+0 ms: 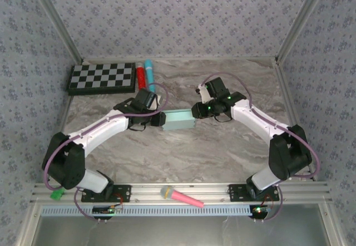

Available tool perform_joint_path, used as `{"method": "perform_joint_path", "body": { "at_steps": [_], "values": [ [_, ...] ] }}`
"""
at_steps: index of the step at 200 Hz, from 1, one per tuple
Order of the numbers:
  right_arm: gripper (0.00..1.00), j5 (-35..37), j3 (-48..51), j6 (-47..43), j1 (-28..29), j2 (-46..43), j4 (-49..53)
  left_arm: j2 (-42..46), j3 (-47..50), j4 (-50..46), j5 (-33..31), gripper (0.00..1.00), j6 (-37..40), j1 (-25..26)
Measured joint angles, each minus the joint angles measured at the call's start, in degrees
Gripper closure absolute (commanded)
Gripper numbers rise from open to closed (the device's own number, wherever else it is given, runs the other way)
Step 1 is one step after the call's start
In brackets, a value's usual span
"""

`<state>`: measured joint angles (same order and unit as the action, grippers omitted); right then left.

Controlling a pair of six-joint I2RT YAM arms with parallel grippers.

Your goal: Fold the paper box

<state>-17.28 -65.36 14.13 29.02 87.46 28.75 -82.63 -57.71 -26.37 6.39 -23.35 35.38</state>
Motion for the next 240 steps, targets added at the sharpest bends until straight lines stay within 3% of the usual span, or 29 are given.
{"method": "perform_joint_path", "body": {
  "at_steps": [131, 240],
  "values": [
    [0.82, -0.1, 0.7, 0.0, -0.2, 0.0, -0.7, 3.8, 0.0, 1.7, -1.6, 0.68, 0.0, 0.0],
    [0.85, -0.7, 0.7, 0.0, -0.3, 1.0, -1.6, 1.9, 0.0, 3.6, -1.7, 0.84, 0.0, 0.0]
  ]
}}
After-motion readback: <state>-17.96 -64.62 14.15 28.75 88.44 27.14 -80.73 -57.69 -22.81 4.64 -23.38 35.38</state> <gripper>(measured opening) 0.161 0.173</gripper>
